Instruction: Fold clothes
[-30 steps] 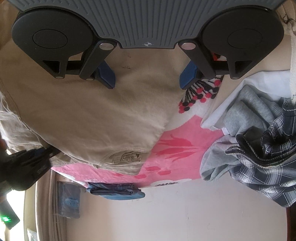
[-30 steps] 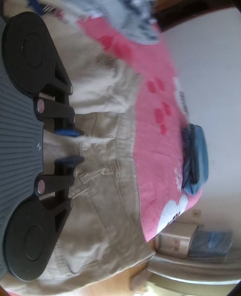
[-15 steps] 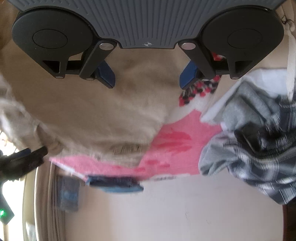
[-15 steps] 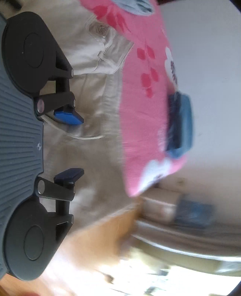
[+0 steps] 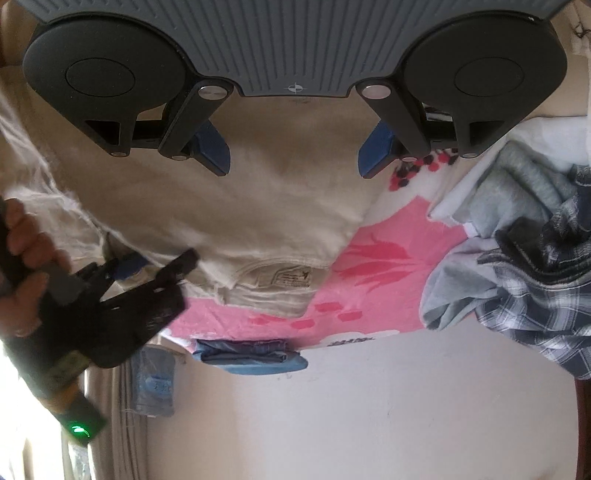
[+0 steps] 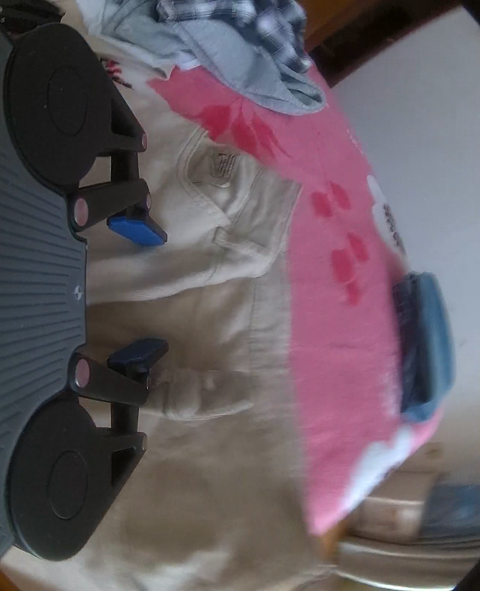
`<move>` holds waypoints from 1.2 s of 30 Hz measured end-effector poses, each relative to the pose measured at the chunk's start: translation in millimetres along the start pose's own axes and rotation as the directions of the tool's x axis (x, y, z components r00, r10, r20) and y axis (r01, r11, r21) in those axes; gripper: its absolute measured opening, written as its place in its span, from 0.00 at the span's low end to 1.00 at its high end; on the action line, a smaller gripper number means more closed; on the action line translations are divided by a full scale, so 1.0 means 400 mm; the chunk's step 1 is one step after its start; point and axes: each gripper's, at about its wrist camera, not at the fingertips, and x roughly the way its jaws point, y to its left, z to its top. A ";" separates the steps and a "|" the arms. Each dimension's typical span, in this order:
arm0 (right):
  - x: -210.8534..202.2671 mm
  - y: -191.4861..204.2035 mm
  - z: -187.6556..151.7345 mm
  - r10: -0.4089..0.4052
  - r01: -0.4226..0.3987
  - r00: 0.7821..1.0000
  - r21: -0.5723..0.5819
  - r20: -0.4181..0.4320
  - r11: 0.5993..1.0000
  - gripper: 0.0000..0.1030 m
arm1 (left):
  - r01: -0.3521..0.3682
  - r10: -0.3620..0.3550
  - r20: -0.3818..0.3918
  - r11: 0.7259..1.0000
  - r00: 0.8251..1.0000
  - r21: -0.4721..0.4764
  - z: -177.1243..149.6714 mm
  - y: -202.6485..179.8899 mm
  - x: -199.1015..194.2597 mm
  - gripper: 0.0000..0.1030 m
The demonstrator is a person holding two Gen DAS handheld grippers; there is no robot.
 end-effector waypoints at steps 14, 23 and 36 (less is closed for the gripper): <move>-0.049 0.181 -0.162 0.128 0.016 0.961 -0.508 0.247 0.861 0.01 | -0.007 0.029 0.084 0.966 0.996 -0.257 0.048 0.099 0.009 0.74; -0.036 0.234 -0.308 0.151 0.123 0.951 -0.778 0.270 0.616 0.02 | 0.097 -0.079 0.079 0.963 0.994 -0.252 0.104 0.063 0.093 0.75; -0.153 0.126 -0.169 0.205 -0.034 0.950 -0.574 0.235 0.818 0.27 | 0.017 -0.025 -0.024 0.953 0.999 -0.304 0.068 0.082 0.154 0.76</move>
